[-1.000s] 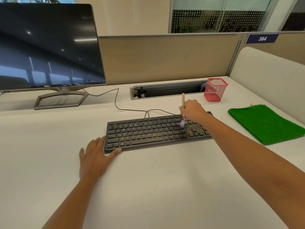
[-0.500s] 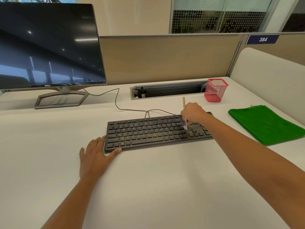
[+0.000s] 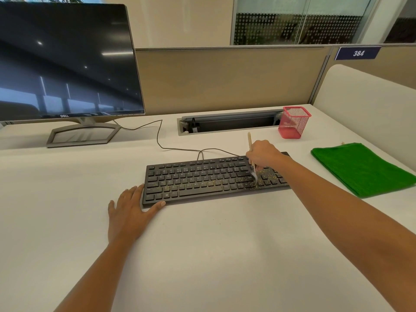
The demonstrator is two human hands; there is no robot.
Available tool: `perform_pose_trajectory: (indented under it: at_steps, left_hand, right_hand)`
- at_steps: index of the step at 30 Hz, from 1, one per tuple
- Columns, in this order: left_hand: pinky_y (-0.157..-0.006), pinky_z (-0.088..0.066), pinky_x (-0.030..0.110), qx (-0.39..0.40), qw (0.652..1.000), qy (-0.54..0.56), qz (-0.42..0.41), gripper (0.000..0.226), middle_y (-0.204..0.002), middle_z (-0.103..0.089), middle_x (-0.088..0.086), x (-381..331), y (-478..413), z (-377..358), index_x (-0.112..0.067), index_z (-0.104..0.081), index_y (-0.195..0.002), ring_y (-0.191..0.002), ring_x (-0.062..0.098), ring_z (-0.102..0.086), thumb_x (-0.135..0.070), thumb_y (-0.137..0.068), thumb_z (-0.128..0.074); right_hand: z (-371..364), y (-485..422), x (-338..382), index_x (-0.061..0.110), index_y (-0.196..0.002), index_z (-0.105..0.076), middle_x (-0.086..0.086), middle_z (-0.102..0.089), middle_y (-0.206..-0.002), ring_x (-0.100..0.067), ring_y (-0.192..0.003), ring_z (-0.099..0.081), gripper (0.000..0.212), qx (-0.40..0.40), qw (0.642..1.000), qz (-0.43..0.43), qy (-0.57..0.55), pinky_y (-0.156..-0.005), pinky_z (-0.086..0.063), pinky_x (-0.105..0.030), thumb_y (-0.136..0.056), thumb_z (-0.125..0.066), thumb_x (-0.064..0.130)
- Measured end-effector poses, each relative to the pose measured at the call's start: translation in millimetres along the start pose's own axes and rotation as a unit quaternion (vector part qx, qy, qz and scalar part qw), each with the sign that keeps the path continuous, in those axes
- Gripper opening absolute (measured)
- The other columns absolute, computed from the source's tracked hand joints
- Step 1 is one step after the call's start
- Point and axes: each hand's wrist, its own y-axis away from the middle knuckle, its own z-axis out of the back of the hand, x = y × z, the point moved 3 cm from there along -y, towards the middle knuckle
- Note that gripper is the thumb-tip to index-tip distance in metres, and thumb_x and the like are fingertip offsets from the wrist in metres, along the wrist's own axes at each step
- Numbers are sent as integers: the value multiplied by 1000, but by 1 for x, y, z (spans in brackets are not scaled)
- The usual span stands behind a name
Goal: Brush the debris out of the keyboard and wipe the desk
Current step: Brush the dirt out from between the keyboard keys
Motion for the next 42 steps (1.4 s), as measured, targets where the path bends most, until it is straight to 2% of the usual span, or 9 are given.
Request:
perform_pose_trajectory:
  at_steps: [7,10,14,19,23,28,31,36,42]
  left_hand:
    - [-114,-12,47,4,1000,6,1,85,-147,-38,-1,-2,1,2,-26,-33,-145,-140,18,-26,-76,-75,-34]
    - [-114,-12,48,0,1000,6,1,89,-146,-39,-1,-2,1,3,-26,-34,-144,-139,18,-27,-82,-77,-31]
    - [-114,-13,49,0,1000,5,2,90,-146,-40,-1,-2,1,2,-25,-35,-144,-139,18,-27,-83,-75,-31]
    - [-114,-12,48,-1,1000,9,2,91,-146,-39,-1,-4,2,5,-25,-35,-144,-139,18,-27,-77,-70,-29]
    - [-114,-13,48,0,1000,4,1,91,-147,-39,-1,-2,2,3,-25,-35,-144,-139,18,-26,-79,-71,-29]
    - [-115,-11,48,2,1000,9,4,81,-148,-38,-2,-2,1,2,-25,-33,-145,-140,17,-24,-73,-79,-40]
    - [-115,-11,47,-3,1000,9,2,78,-147,-38,-2,-2,1,3,-26,-34,-144,-140,16,-25,-70,-80,-44]
    - [-114,-13,48,-2,1000,5,2,88,-145,-40,-2,0,0,2,-27,-35,-143,-139,17,-27,-83,-76,-34]
    - [-114,-11,47,2,1000,4,4,88,-147,-38,-2,-2,1,1,-26,-34,-144,-140,16,-25,-83,-76,-33]
  right_hand:
    - [10,1,5,-4,-109,-63,-19,-67,-103,-27,-86,-64,38,-113,992,30,-50,-70,-44,-28,-99,-43,26]
    - [5,4,3,-4,-111,-62,-19,-67,-102,-27,-84,-64,38,-77,996,26,-20,-65,-43,-25,-98,-45,27]
    - [0,5,2,-5,-107,-61,-12,-57,-85,-22,-73,-55,31,-38,998,12,57,-47,-32,-19,-97,-46,20]
    - [5,6,11,-4,-108,-60,-17,-65,-99,-21,-75,-54,32,-78,996,36,39,-56,-38,-22,-98,-42,21]
    - [5,8,11,-6,-106,-61,-19,-66,-96,-22,-74,-55,38,-92,994,50,19,-48,-31,-18,-99,-43,26]
    - [-7,13,4,-3,-109,-62,-18,-67,-103,-27,-86,-65,36,-44,998,32,24,-69,-45,-26,-99,-43,25]
    - [-6,15,-2,-3,-105,-63,-17,-68,-102,-25,-80,-63,33,-37,999,28,-4,-71,-48,-29,-98,-43,22]
    - [5,20,-6,-6,-106,-62,-20,-67,-98,-22,-74,-56,37,-133,990,33,-32,-67,-44,-28,-99,-41,24]
    - [-14,30,1,-7,-106,-62,-20,-67,-99,-30,-87,-66,38,-133,991,28,-16,-70,-51,-31,-99,-40,23]
